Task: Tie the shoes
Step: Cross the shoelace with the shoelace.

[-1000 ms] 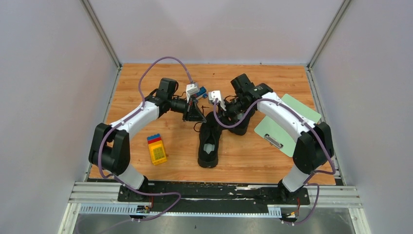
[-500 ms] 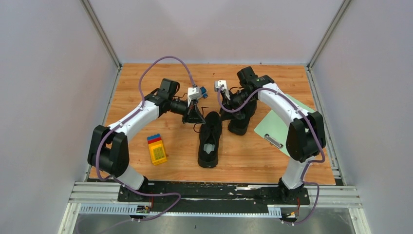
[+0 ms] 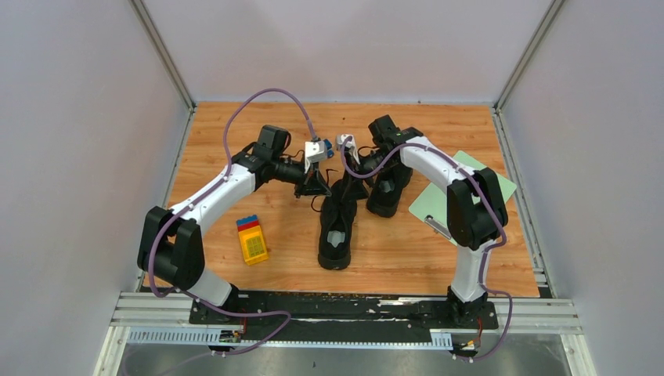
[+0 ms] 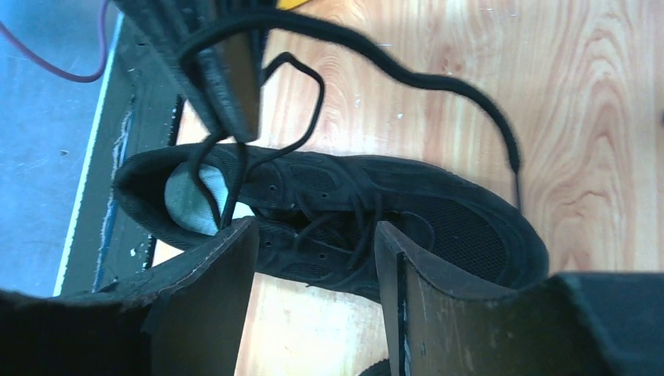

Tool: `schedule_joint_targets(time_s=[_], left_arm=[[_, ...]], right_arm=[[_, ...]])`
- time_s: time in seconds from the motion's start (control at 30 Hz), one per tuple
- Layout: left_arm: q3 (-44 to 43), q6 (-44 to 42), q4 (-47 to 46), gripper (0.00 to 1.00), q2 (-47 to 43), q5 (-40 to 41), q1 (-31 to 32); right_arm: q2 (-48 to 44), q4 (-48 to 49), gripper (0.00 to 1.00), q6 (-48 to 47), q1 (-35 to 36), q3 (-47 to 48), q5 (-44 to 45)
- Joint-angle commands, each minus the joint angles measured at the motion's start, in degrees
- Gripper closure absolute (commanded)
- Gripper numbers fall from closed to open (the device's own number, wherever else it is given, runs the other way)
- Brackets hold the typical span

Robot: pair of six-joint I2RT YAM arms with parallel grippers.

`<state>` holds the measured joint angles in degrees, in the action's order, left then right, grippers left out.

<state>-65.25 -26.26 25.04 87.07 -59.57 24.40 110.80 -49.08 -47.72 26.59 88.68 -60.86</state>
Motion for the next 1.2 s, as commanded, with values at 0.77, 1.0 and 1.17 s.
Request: schedule_joint_targets(time_s=[0.77,1.0,1.17], left_arm=[[3.9,5.1,-12.0,0.99,-1.2,3.5,1.0],[4.7,7.3,-14.2,0.99,-1.5,3.4,1.0],[5.0,7.6,-14.6,0.99,-1.5,3.8,1.0]], right_arm=[[5.3,-3.4,0.46,3.5,1.4,0.4,-12.9],[6.8,-3.2,0.46,6.0,1.6,1.3,-17.9],[7.4,-3.2,0.52,7.3,1.6,1.1,-19.6]])
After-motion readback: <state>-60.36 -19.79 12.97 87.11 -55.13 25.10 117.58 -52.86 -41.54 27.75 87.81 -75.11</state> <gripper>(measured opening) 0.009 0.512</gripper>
